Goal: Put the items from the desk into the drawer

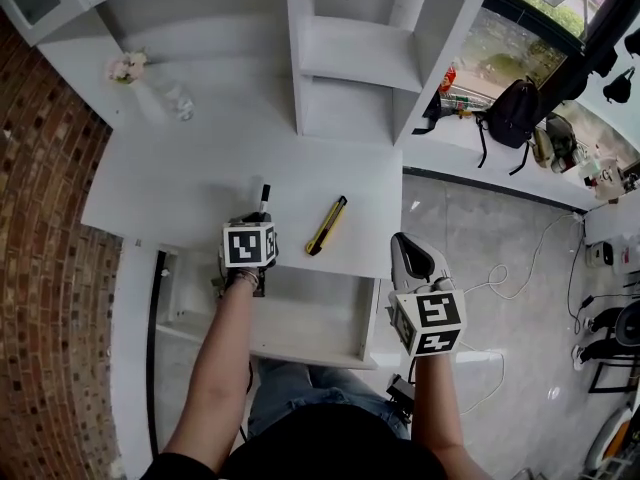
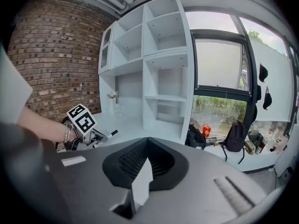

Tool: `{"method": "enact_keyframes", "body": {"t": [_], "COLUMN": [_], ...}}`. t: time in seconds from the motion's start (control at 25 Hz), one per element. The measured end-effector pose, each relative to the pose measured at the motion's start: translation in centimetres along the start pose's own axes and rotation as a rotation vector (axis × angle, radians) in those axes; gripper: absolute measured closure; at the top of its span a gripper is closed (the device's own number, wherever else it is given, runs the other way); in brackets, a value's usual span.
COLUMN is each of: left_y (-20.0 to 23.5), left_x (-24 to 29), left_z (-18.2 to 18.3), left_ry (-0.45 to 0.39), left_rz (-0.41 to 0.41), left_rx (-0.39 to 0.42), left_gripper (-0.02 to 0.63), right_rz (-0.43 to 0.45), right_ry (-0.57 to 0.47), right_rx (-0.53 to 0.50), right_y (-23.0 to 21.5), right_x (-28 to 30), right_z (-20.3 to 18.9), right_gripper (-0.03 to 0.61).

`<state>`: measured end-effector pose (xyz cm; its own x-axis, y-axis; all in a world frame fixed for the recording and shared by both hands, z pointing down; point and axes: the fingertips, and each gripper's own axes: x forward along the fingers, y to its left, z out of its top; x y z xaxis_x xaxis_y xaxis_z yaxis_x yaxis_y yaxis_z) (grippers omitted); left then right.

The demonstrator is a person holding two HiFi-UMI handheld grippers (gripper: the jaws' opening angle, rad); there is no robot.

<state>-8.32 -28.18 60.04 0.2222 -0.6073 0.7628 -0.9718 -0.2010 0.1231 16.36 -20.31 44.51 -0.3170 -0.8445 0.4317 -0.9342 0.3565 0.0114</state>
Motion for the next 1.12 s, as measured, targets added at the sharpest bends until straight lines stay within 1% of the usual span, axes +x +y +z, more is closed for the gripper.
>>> {"method": "enact_keyframes", "body": {"t": [0.24, 0.4, 0.6, 0.76, 0.88, 1.0, 1.12], "left_y": [-0.6, -0.8, -1.1, -0.5, 0.1, 0.7, 0.9], "left_x": [-2.3, -4.0, -6.6, -9.3, -12.1, -15.4, -18.3], "left_z": [0.8, 1.3, 1.2, 0.9, 1.2, 1.6, 2.1], "left_ry": [-0.057, -0.12, -0.178, -0.229, -0.297, -0.389, -0.494], "left_rz": [0.01, 0.009, -0.012, -0.035, -0.047, -0.066, -0.093], "left_rx": [-0.015, -0.022, -0.033, -0.036, -0.036, -0.03, 0.016], "left_gripper": [0.551, 0.551, 0.551, 0.551, 0.551, 0.551, 0.551], "right_rz": [0.022, 0.025, 0.006, -0.012, -0.025, -0.036, -0.042], "right_ry": [-0.034, -0.049, -0.05, -0.053, -0.057, -0.068, -0.073], "right_rx": [-0.02, -0.029, -0.016, 0.005, 0.016, 0.017, 0.013], "right_y": [0.1, 0.5, 1.3, 2.9, 4.3, 5.8, 7.4], "right_x": [-1.0, -1.8, -3.2, -4.2, -4.9, -5.6, -6.3], "right_z": [0.8, 0.8, 0.3, 0.3, 0.5, 0.8, 0.7], "right_gripper": [0.569, 0.569, 0.569, 0.569, 0.569, 0.569, 0.569]}}
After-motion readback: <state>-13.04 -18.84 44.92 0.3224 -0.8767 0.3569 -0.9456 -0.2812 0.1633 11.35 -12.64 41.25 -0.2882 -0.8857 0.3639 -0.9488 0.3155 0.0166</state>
